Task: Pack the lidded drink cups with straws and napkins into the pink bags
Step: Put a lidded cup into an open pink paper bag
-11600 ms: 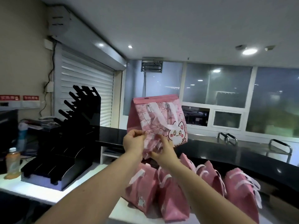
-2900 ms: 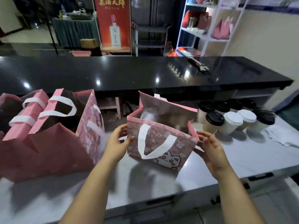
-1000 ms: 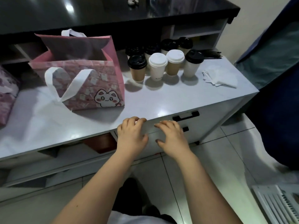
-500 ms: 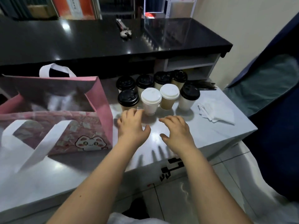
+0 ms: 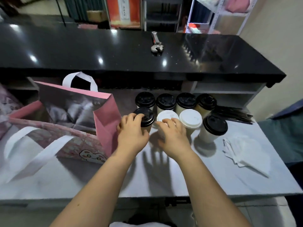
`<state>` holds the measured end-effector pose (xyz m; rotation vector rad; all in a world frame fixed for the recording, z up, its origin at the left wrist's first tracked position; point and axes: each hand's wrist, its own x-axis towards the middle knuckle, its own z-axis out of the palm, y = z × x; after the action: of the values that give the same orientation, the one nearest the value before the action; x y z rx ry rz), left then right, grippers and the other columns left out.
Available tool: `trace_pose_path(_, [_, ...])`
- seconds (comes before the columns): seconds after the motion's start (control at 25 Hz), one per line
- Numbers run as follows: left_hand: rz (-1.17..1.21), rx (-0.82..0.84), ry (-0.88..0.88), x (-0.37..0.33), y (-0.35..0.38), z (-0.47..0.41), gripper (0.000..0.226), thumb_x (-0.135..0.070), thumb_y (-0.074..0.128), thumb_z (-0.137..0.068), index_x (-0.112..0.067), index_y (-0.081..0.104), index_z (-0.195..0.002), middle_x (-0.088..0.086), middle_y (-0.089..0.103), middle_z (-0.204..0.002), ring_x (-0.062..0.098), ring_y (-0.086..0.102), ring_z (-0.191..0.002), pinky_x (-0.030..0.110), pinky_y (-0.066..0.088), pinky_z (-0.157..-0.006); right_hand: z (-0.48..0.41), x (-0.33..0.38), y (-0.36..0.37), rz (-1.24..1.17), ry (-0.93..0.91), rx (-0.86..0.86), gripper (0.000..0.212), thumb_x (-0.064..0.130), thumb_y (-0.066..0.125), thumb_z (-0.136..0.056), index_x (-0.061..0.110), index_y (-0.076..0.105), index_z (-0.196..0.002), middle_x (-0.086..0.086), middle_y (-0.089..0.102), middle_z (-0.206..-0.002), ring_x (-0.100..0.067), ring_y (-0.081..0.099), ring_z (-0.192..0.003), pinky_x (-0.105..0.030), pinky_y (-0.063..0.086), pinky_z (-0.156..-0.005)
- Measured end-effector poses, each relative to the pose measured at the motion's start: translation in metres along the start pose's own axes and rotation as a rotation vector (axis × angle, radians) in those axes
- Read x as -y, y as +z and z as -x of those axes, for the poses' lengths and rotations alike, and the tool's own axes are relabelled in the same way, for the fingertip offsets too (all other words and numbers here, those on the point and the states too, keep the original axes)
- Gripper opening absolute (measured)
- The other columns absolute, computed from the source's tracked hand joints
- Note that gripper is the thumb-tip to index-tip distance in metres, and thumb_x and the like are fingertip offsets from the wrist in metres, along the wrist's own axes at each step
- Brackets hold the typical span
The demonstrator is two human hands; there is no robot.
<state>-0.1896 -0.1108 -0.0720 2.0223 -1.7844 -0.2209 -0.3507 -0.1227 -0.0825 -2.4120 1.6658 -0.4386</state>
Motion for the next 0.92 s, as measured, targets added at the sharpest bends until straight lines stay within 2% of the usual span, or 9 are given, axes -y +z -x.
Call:
trace_pose_path(0.28, [0.015,-0.137,-0.211,-0.005,-0.013,0.018,0.052,-0.016,0.06,-0.075,-0.016,0.053,-0.127,0.007,0.054,-0.127,0.031,0.043,-0.117,0.041,0.038,-0.097,-0.07,0.02,0.007,0.192,-0.228,0.216,0.075,0.039,0.057,-0.086,0.03,0.017,-0.149,-0.01,0.008,-0.159,-0.035,-0.002,-0.145,-0.057,-0.004,-0.113])
trace_pose_path(0.4, [-0.017,-0.129,-0.259,-0.009,-0.015,0.03,0.052,-0.021,0.058,-0.081,-0.02,0.05,-0.132,0.005,0.051,-0.13,0.029,0.04,-0.12,0.041,0.039,-0.096,-0.069,0.022,0.024,0.259,-0.278,0.19,0.075,0.041,0.054,-0.088,0.026,0.014,-0.15,-0.012,0.007,-0.159,-0.036,-0.001,-0.145,-0.059,-0.008,-0.112])
trace_pose_path(0.48, [-0.028,-0.152,-0.263,-0.013,-0.015,0.037,0.051,-0.024,0.059,-0.082,-0.023,0.049,-0.132,0.002,0.051,-0.129,0.026,0.04,-0.119,0.04,0.04,-0.094,-0.065,0.019,0.034,0.206,-0.306,0.121,0.07,0.038,0.057,-0.086,0.023,0.025,-0.147,-0.014,0.017,-0.156,-0.038,0.007,-0.144,-0.057,-0.013,-0.111])
trace_pose_path(0.56, [-0.025,-0.178,-0.263,-0.015,-0.015,0.042,0.05,-0.023,0.06,-0.08,-0.023,0.05,-0.13,0.001,0.052,-0.126,0.025,0.041,-0.117,0.041,0.043,-0.093,-0.064,0.02,0.039,0.137,-0.355,0.032,0.057,0.029,0.063,-0.08,0.018,0.044,-0.133,-0.017,0.035,-0.145,-0.043,0.025,-0.135,-0.056,-0.003,-0.114])
trace_pose_path(0.6, [-0.021,-0.186,-0.26,-0.016,-0.015,0.045,0.05,-0.021,0.061,-0.079,-0.022,0.051,-0.128,0.001,0.053,-0.125,0.026,0.042,-0.116,0.043,0.044,-0.092,-0.065,0.021,0.04,0.103,-0.367,0.01,0.052,0.025,0.066,-0.076,0.016,0.05,-0.125,-0.019,0.04,-0.138,-0.044,0.034,-0.128,-0.055,0.01,-0.114])
trace_pose_path(0.68, [-0.017,-0.199,-0.249,-0.017,-0.015,0.052,0.051,-0.019,0.062,-0.076,-0.02,0.053,-0.126,0.002,0.054,-0.122,0.027,0.044,-0.115,0.046,0.045,-0.092,-0.068,0.024,0.038,0.044,-0.384,0.035,0.05,0.021,0.07,-0.072,0.012,0.052,-0.118,-0.02,0.043,-0.132,-0.041,0.042,-0.116,-0.049,0.037,-0.1])
trace_pose_path(0.72, [-0.021,-0.198,-0.247,-0.017,-0.015,0.056,0.052,-0.019,0.062,-0.075,-0.019,0.053,-0.126,0.002,0.053,-0.122,0.027,0.044,-0.115,0.046,0.045,-0.093,-0.069,0.026,0.038,0.043,-0.394,0.044,0.051,0.021,0.072,-0.07,0.011,0.051,-0.116,-0.019,0.045,-0.128,-0.04,0.044,-0.111,-0.046,0.043,-0.091])
trace_pose_path(0.84, [-0.059,-0.189,-0.273,-0.021,-0.022,0.062,0.054,-0.02,0.061,-0.075,-0.021,0.051,-0.128,-0.001,0.051,-0.123,0.025,0.042,-0.117,0.043,0.042,-0.096,-0.067,0.03,0.037,0.064,-0.427,0.029,0.063,0.027,0.082,-0.055,0.007,0.05,-0.105,-0.015,0.05,-0.106,-0.037,0.05,-0.095,-0.043,0.044,-0.083])
trace_pose_path(0.92, [-0.084,-0.214,-0.275,-0.024,-0.031,0.06,0.055,-0.021,0.061,-0.075,-0.022,0.051,-0.129,-0.002,0.051,-0.125,0.024,0.042,-0.119,0.041,0.041,-0.096,-0.062,0.035,0.033,0.059,-0.458,0.072,0.07,0.029,0.082,-0.056,0.006,0.048,-0.112,-0.014,0.047,-0.108,-0.037,0.049,-0.096,-0.044,0.045,-0.084])
